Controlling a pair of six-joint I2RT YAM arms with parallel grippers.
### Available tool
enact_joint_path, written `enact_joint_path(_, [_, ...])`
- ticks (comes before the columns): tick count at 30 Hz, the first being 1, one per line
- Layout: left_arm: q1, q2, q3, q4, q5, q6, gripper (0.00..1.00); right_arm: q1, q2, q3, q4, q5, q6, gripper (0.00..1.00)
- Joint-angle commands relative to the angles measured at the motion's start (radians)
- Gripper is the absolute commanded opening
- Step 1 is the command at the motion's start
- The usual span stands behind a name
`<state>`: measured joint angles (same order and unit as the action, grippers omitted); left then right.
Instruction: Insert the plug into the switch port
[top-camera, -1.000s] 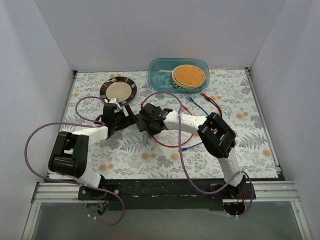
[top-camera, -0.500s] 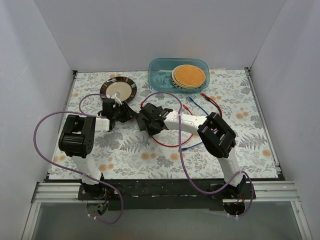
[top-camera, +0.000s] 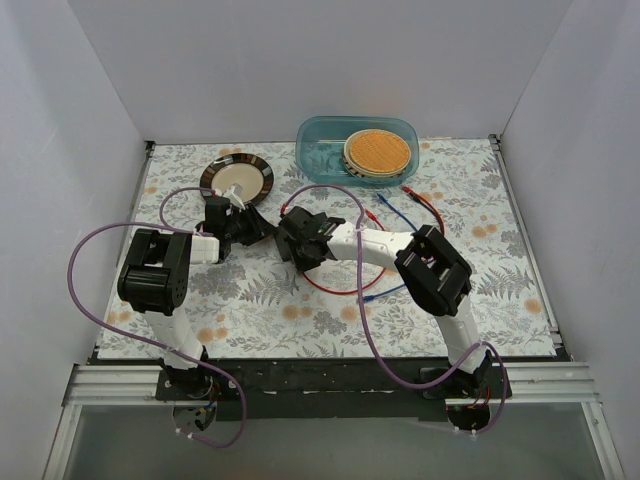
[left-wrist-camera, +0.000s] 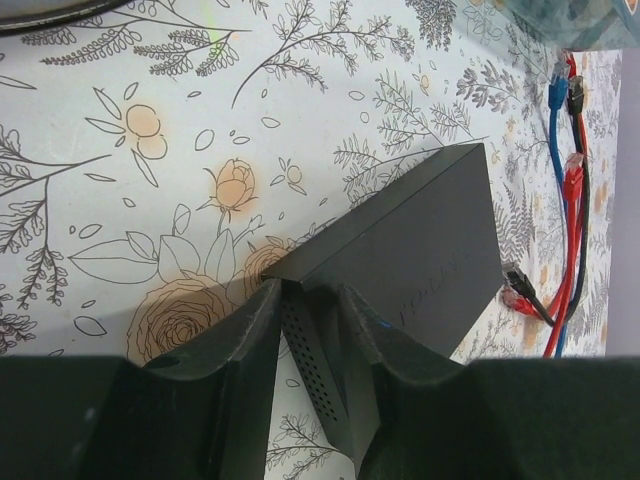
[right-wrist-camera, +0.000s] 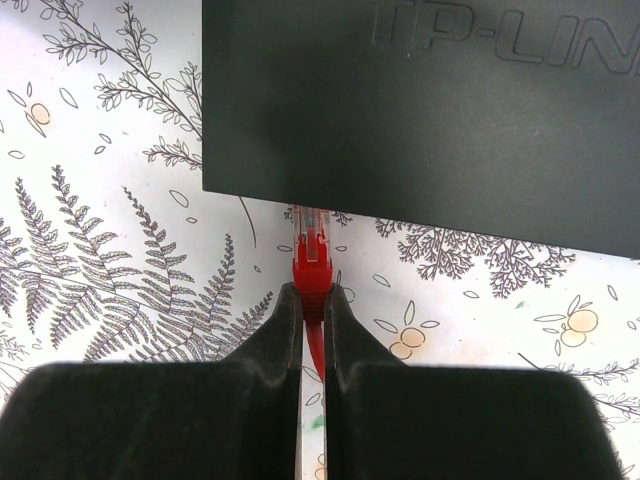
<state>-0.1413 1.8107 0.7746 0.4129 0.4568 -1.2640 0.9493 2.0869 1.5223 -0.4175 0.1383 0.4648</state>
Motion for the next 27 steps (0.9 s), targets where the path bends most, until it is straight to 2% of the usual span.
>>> enact_joint_path(1, [-0.001, -0.02, -0.008, 0.027, 0.037, 0.018, 0.28, 0.0, 0.005, 0.019, -0.024, 0.014, 0.0, 0.01])
enact_joint_path(17, [-0.001, -0.053, -0.035, 0.023, 0.092, 0.015, 0.27, 0.0, 0.061, 0.101, -0.062, -0.009, -0.005, 0.01])
enact_joint_path(25, [0.0, -0.06, -0.04, 0.018, 0.085, 0.025, 0.27, 0.0, 0.065, 0.121, -0.09, 0.027, 0.005, 0.01])
enact_joint_path(26, [0.0, -0.062, -0.04, 0.017, 0.073, 0.025, 0.29, 0.0, 0.065, 0.122, -0.093, 0.027, 0.005, 0.01])
enact_joint_path(27, [-0.001, -0.07, -0.04, 0.015, 0.037, 0.022, 0.36, -0.001, 0.065, 0.119, -0.093, 0.029, 0.005, 0.01])
